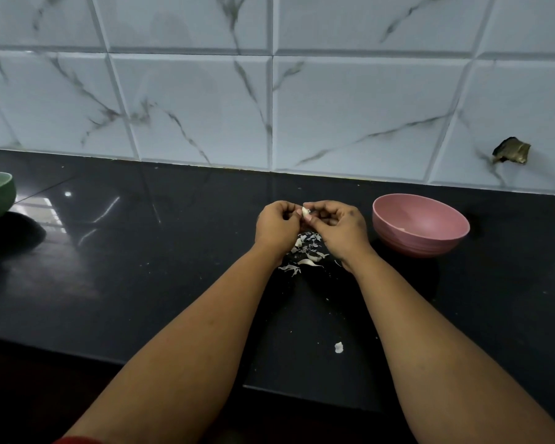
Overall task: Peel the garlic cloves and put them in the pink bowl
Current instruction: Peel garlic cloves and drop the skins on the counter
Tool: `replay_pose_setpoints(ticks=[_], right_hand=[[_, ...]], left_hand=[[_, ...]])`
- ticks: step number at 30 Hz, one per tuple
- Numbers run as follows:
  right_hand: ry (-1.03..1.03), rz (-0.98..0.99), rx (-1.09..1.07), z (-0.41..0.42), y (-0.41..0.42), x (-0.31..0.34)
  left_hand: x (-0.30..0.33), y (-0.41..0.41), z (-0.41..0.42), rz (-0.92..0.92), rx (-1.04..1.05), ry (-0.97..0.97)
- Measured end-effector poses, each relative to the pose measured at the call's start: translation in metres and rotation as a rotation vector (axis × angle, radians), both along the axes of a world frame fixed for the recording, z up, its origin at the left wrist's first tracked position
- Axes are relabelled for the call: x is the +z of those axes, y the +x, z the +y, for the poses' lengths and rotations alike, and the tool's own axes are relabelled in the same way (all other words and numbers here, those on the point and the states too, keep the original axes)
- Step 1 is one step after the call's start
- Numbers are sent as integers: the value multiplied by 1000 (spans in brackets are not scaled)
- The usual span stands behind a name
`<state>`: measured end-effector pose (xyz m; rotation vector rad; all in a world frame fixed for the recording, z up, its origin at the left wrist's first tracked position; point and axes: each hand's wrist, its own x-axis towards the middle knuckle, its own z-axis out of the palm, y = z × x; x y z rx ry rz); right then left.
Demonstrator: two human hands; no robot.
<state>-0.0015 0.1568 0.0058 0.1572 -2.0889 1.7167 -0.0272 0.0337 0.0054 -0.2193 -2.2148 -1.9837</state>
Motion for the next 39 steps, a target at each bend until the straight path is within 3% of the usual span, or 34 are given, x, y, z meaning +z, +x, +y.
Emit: replay_pose_setpoints(ticks=[5, 12, 18, 26, 31, 39], right_hand=[[-27, -2, 6, -1, 1, 1], [-235, -91, 68, -4, 0, 2], [-285, -133, -8, -1, -1, 5], [-163, -134, -59, -1, -3, 1], [-89, -124, -93, 2, -2, 1], [-165, -108, -69, -1, -1, 2]], left_hand=[[1, 1, 0, 23, 30, -62], [4, 4, -1, 25, 16, -99], [8, 7, -7, 266, 41, -294], [11, 10, -7, 356, 70, -380], [13, 12, -5, 400, 69, -554], [14, 13, 1, 420, 100, -667]])
